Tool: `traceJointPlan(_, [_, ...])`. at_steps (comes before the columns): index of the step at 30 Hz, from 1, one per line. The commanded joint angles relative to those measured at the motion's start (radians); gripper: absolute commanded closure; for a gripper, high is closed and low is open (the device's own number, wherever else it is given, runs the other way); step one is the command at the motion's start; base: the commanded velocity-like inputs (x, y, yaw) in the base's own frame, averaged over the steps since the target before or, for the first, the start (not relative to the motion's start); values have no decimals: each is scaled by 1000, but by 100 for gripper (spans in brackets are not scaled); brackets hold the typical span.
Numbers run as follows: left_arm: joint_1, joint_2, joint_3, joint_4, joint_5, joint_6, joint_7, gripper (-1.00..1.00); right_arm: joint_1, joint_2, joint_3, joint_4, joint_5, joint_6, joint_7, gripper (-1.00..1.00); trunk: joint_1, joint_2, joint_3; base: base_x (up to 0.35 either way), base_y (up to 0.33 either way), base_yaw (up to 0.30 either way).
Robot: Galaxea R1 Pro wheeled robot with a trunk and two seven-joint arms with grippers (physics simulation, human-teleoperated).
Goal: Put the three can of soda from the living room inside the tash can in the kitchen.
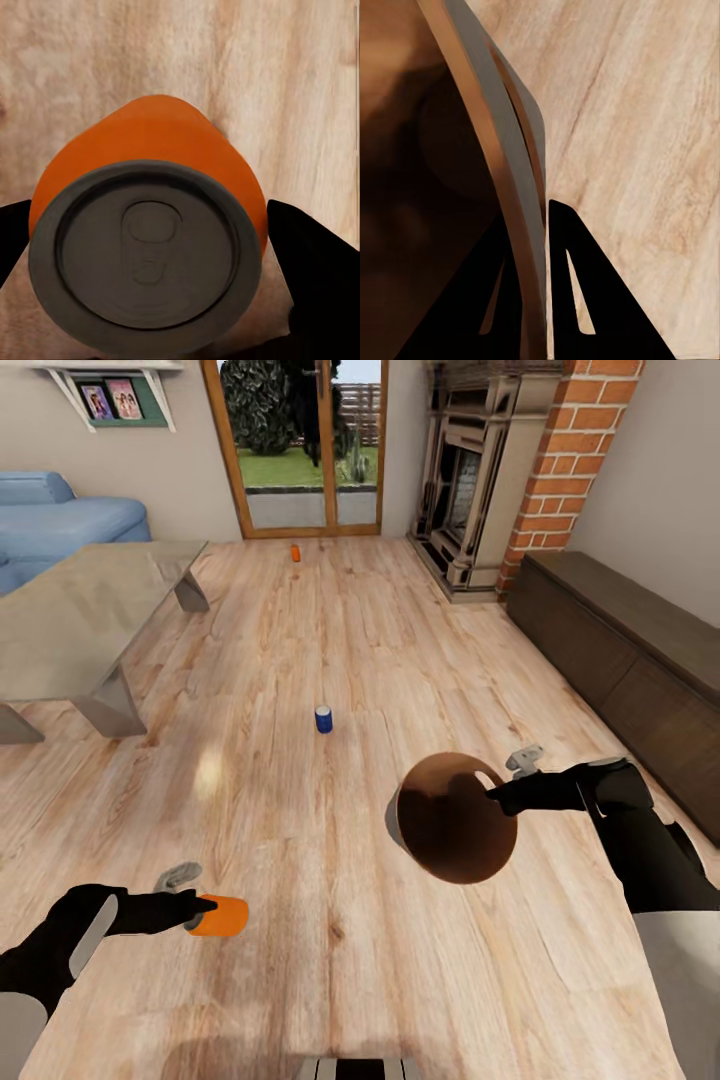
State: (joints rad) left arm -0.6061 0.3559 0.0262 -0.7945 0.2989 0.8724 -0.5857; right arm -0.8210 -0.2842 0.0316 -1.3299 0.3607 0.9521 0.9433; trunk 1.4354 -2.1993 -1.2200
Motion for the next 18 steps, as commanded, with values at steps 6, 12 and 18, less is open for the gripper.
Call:
traceJointPlan(6, [-13, 1, 1, -61, -3, 67, -5, 100, 36, -4, -42, 34, -16, -106, 104, 100, -23, 42, 19, 0, 0, 0])
traceJointPlan(12, [-14, 1, 1, -69, -3, 72, -7, 100, 65, -28, -70, 38, -15, -171, 193, 100, -46, 84, 38, 0, 0, 0])
traceJointPlan(18, [-15, 1, 0, -79, -3, 75, -41, 100, 101, -47, -78, 53, -10, -241, 251, 100, -69, 126, 57, 0, 0, 0])
